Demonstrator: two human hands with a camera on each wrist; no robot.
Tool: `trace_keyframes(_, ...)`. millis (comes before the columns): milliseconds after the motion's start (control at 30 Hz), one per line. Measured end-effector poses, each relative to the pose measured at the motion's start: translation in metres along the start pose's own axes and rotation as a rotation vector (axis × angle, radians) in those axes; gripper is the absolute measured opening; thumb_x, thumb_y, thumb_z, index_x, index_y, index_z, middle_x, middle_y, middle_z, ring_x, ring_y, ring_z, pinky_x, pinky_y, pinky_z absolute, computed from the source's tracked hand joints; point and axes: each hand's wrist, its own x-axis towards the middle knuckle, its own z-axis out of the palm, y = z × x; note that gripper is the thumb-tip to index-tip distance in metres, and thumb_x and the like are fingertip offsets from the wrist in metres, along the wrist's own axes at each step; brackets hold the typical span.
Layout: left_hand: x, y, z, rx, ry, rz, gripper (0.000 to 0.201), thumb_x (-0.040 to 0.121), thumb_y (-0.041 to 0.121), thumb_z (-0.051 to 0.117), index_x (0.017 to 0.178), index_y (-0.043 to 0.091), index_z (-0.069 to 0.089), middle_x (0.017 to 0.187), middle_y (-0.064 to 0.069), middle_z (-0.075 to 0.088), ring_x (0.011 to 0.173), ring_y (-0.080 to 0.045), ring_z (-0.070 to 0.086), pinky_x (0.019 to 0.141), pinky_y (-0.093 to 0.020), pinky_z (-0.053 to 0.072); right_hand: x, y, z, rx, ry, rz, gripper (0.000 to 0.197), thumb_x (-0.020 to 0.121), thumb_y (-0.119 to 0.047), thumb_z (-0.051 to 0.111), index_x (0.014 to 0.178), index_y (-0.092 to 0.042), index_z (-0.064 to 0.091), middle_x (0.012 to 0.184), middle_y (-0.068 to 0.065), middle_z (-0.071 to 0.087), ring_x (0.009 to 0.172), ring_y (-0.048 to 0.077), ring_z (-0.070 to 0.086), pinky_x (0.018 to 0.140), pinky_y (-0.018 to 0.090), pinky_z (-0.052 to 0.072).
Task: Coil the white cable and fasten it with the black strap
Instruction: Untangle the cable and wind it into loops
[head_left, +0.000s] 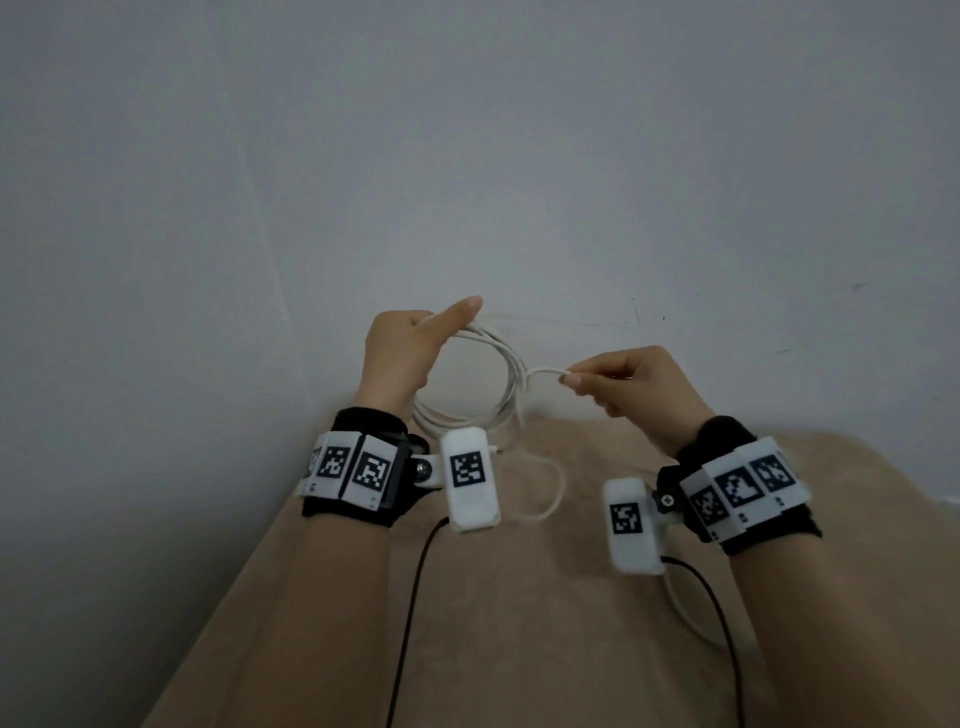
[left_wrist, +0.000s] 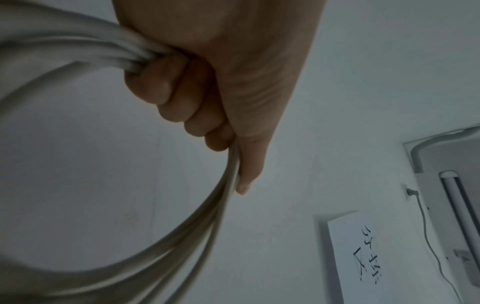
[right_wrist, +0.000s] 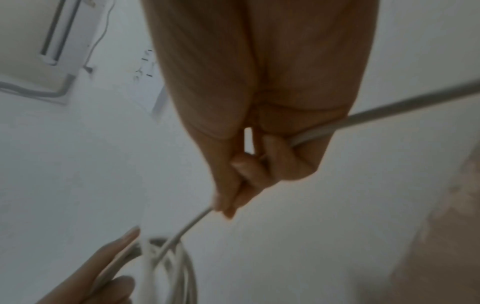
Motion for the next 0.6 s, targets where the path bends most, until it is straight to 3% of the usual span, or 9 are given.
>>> trace_keyframes(67, 0.001, -0.004, -0.003, 0.01, 0.014, -0.025, 0.058, 0.072, 0.044, 0.077, 0.055, 0.022, 0.026, 0.057, 0.0, 0.016, 0.043, -0.013, 0.014, 0.046, -0.028, 0.013, 0.005, 0.012, -0.011, -0.118, 0.196, 0.068, 0.01, 0.082, -0.02, 0.073, 0.085, -0.011, 0.076, 0.071, -0.001, 0.066, 0.061, 0.007, 0.051, 0.063, 0.023, 0.043)
trace_keyframes(167, 0.004, -0.008, -0.01, -0.028, 0.059, -0.078, 0.048, 0.072, 0.043, 0.077, 0.062, 0.019, 0.037, 0.061, -0.003, 0.019, 0.044, -0.013, 0.015, 0.043, -0.024, 0.013, 0.006, 0.025, -0.035, -0.263, 0.376, 0.158, 0.016, 0.086, -0.02, 0.068, 0.094, -0.008, 0.076, 0.09, 0.004, 0.071, 0.086, 0.014, 0.061, 0.083, 0.023, 0.041)
trace_keyframes(267, 0.009, -0.009, -0.023, -0.143, 0.119, -0.123, 0.041, 0.072, 0.04, 0.078, 0.068, 0.017, 0.044, 0.062, -0.002, 0.025, 0.043, -0.012, 0.017, 0.039, -0.02, 0.014, 0.005, 0.032, -0.055, -0.379, 0.485, 0.216, 0.019, 0.089, -0.017, 0.063, 0.098, -0.005, 0.075, 0.103, 0.013, 0.072, 0.105, 0.024, 0.062, 0.086, 0.023, 0.04)
trace_keyframes(433, 0.01, -0.009, -0.028, -0.199, 0.13, -0.124, 0.034, 0.076, 0.037, 0.076, 0.072, 0.013, 0.053, 0.06, -0.001, 0.027, 0.039, -0.009, 0.018, 0.037, -0.017, 0.015, 0.004, 0.038, -0.061, -0.495, 0.506, 0.295, 0.021, 0.092, -0.016, 0.059, 0.1, -0.003, 0.074, 0.104, 0.02, 0.07, 0.086, 0.031, 0.06, 0.072, 0.028, 0.043)
trace_keyframes(500, 0.01, -0.008, -0.023, -0.214, 0.118, -0.129, 0.032, 0.077, 0.036, 0.076, 0.074, 0.011, 0.056, 0.059, 0.0, 0.028, 0.039, -0.009, 0.019, 0.037, -0.016, 0.015, 0.005, 0.037, -0.057, -0.519, 0.447, 0.309, 0.021, 0.093, -0.017, 0.059, 0.101, -0.004, 0.074, 0.106, 0.019, 0.07, 0.091, 0.032, 0.061, 0.076, 0.031, 0.047)
trace_keyframes(600, 0.011, -0.009, -0.011, -0.213, 0.068, -0.149, 0.04, 0.077, 0.037, 0.076, 0.064, 0.016, 0.045, 0.058, 0.0, 0.026, 0.039, -0.01, 0.017, 0.037, -0.017, 0.014, 0.006, 0.032, -0.047, -0.547, 0.301, 0.266, 0.021, 0.092, -0.018, 0.059, 0.106, -0.01, 0.072, 0.113, 0.011, 0.069, 0.107, 0.029, 0.06, 0.089, 0.029, 0.044)
